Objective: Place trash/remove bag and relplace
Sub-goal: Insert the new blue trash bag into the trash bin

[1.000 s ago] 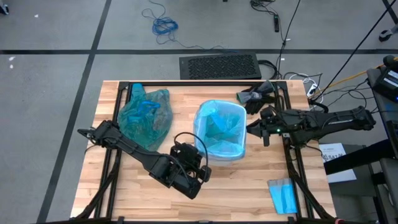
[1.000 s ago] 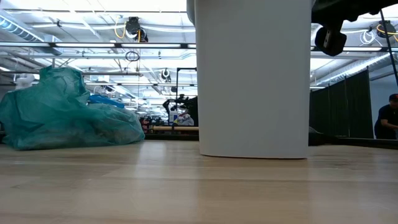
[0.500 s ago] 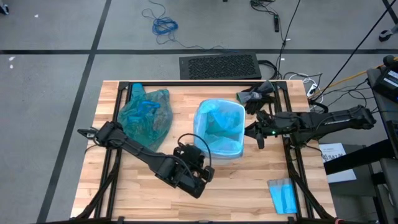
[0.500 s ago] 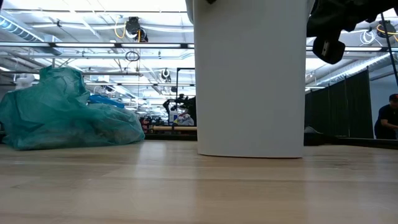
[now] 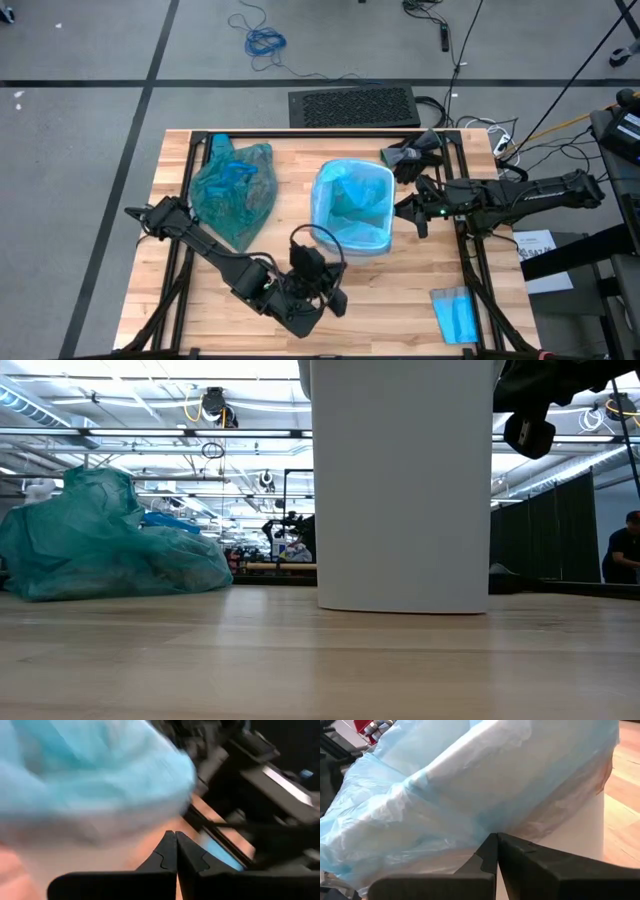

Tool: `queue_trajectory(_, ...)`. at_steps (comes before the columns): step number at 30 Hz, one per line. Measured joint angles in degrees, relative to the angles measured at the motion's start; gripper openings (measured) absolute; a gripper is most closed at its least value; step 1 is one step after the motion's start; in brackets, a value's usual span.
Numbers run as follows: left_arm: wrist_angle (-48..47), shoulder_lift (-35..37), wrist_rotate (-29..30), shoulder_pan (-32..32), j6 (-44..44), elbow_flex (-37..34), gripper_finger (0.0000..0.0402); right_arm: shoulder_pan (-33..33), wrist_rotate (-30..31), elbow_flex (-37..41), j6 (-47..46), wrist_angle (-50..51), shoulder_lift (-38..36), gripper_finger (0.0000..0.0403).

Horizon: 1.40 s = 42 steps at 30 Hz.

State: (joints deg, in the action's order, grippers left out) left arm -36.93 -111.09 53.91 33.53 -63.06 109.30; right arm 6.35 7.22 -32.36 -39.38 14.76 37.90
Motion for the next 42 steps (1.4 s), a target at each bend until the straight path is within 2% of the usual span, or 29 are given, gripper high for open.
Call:
queue_trajectory(4, -1.6, -0.2, 4.8, -1.2, 1.9, 0.0, 0.0000, 0.0, 0.0, 0.0, -0.1, -0.1, 0.0, 0.0000)
queue_trajectory(20, -7.1, -1.9, 3.5, -4.4, 1.8, 0.0, 0.0000, 0.0, 0.4, 0.0, -0.4, -0.2, 0.0, 0.0000)
queue_trajectory(32, -9.1, -5.3, 1.9, -5.5, -3.1, 0.0, 0.0000, 0.0, 1.2, 0.0, 0.1, 0.7, 0.0, 0.0000)
queue_trajectory(37, -7.1, -3.4, 1.0, -4.3, -3.7, 0.1, 0.0000, 0.0, 1.5, 0.0, 0.1, 0.4, -0.5, 0.0000)
queue_trajectory(42, -6.8, 0.1, 1.8, -1.5, 1.4, 3.6, 0.0000, 0.0, 1.6, 0.0, 0.2, 0.4, -1.2, 0.0000)
